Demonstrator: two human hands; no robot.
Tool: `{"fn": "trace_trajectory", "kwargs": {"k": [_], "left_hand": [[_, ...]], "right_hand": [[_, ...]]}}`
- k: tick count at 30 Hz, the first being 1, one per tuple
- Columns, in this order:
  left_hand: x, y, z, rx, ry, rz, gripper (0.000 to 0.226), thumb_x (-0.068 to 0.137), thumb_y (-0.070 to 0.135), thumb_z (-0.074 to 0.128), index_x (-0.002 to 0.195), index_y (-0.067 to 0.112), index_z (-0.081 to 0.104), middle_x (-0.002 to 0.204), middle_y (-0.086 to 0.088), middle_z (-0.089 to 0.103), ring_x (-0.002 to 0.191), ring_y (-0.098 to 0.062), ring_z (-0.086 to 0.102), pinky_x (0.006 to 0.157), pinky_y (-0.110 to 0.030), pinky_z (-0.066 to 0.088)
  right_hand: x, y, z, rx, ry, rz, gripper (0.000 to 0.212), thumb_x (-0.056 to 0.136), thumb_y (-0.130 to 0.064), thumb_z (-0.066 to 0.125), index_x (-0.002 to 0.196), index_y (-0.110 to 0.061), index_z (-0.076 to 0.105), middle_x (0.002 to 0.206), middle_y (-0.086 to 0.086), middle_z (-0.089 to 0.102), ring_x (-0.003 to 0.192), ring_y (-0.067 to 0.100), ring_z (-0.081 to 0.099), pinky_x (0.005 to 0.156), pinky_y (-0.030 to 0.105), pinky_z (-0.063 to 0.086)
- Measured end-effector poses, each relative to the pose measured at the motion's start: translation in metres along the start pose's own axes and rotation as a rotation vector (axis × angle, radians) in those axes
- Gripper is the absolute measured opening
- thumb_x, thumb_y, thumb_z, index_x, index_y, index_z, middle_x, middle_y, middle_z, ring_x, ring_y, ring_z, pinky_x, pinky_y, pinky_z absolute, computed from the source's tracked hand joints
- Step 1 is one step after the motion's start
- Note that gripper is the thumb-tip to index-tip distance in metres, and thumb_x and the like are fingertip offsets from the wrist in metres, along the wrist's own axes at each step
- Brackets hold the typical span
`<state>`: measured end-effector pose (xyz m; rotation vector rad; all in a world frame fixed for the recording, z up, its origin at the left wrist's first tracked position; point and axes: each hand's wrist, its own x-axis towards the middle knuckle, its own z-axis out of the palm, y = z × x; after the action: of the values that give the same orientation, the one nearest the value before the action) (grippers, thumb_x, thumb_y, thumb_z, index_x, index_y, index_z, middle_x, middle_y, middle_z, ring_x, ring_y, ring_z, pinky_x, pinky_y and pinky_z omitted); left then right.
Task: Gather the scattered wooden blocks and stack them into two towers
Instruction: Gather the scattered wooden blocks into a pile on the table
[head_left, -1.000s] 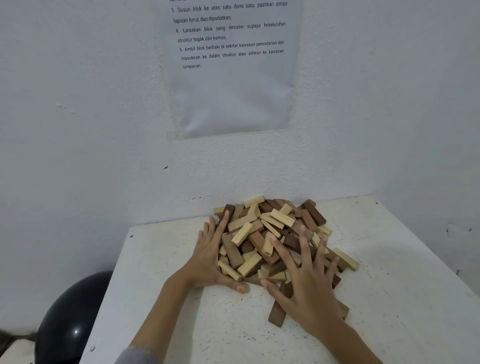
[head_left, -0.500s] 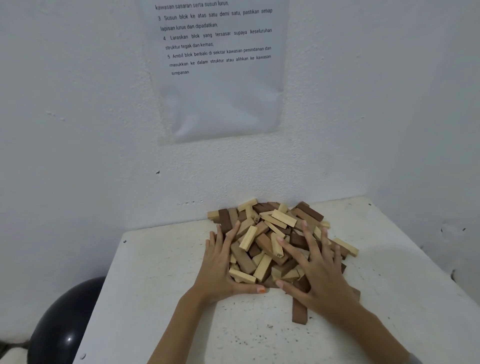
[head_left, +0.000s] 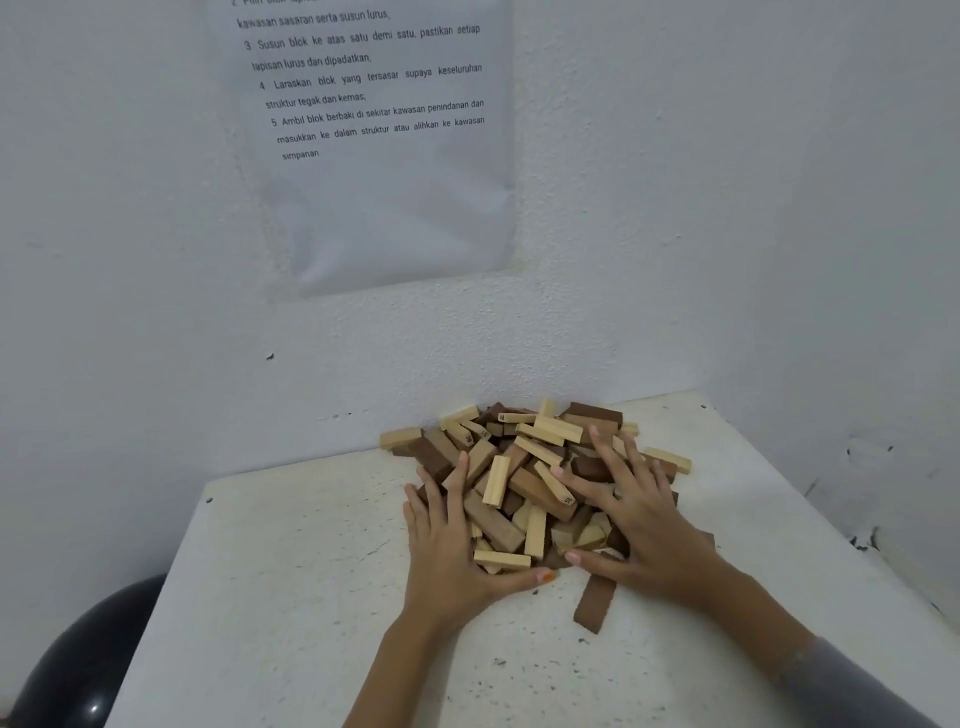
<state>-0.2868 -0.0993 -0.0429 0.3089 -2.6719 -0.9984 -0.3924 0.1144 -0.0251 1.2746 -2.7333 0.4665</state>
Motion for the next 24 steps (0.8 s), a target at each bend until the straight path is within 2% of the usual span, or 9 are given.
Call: {"fn": "trace_trajectory", "kwargs": {"k": [3, 8, 12, 18, 21, 24], "left_hand": [[-0.001, 0.010, 0.009, -0.011, 0.031, -0.048, 0.143, 0.040, 0.096, 0.059, 0.149, 0.042, -0.015, 0.162, -0.007, -0.009, 0.144, -0.026, -0.029, 0.115, -0.045, -0.015], [0.000, 0.021, 0.019, 0.002, 0.060, -0.123, 0.145, 0.035, 0.101, 0.052, 0.147, 0.044, -0.019, 0.162, -0.014, -0.009, 0.145, -0.033, -0.025, 0.114, -0.045, -0.017], [-0.003, 0.033, 0.021, -0.032, 0.067, -0.166, 0.145, 0.033, 0.101, 0.049, 0.146, 0.045, -0.021, 0.159, -0.018, -0.018, 0.143, -0.035, -0.029, 0.113, -0.048, -0.016], [-0.005, 0.033, 0.020, 0.005, 0.049, -0.180, 0.147, 0.034, 0.098, 0.054, 0.149, 0.042, -0.019, 0.155, -0.012, -0.033, 0.140, -0.031, -0.036, 0.115, -0.058, -0.013], [-0.009, 0.035, 0.018, 0.081, 0.028, -0.193, 0.149, 0.034, 0.094, 0.059, 0.146, 0.043, -0.024, 0.148, -0.004, -0.044, 0.140, -0.028, -0.037, 0.111, -0.061, -0.012], [-0.016, 0.038, 0.016, 0.087, 0.032, -0.160, 0.147, 0.034, 0.094, 0.059, 0.146, 0.046, -0.023, 0.150, 0.002, -0.040, 0.144, -0.026, -0.027, 0.113, -0.060, -0.006]], "right_hand": [[0.003, 0.013, -0.004, -0.008, -0.008, -0.035, 0.079, 0.079, -0.083, 0.039, 0.146, -0.058, 0.004, 0.159, -0.008, -0.023, 0.146, 0.033, -0.021, 0.113, 0.067, 0.007], [0.008, 0.029, -0.009, -0.010, -0.047, -0.099, 0.084, 0.076, -0.084, 0.043, 0.145, -0.058, 0.003, 0.158, -0.007, -0.026, 0.145, 0.031, -0.024, 0.111, 0.070, 0.008], [0.012, 0.040, -0.011, -0.006, -0.063, -0.121, 0.084, 0.077, -0.082, 0.044, 0.145, -0.058, 0.002, 0.157, -0.008, -0.028, 0.144, 0.029, -0.027, 0.110, 0.071, 0.009], [0.007, 0.037, -0.014, 0.005, -0.055, -0.107, 0.082, 0.079, -0.081, 0.042, 0.145, -0.058, 0.000, 0.157, -0.010, -0.028, 0.144, 0.028, -0.027, 0.113, 0.067, 0.003], [-0.001, 0.031, -0.013, 0.042, 0.016, -0.073, 0.085, 0.080, -0.081, 0.040, 0.149, -0.050, 0.002, 0.160, -0.010, -0.018, 0.147, 0.021, -0.021, 0.115, 0.064, 0.005], [-0.010, 0.021, -0.017, 0.169, 0.099, -0.036, 0.077, 0.085, -0.074, 0.041, 0.148, -0.046, 0.009, 0.160, -0.013, -0.005, 0.148, 0.012, -0.009, 0.119, 0.053, 0.009]]}}
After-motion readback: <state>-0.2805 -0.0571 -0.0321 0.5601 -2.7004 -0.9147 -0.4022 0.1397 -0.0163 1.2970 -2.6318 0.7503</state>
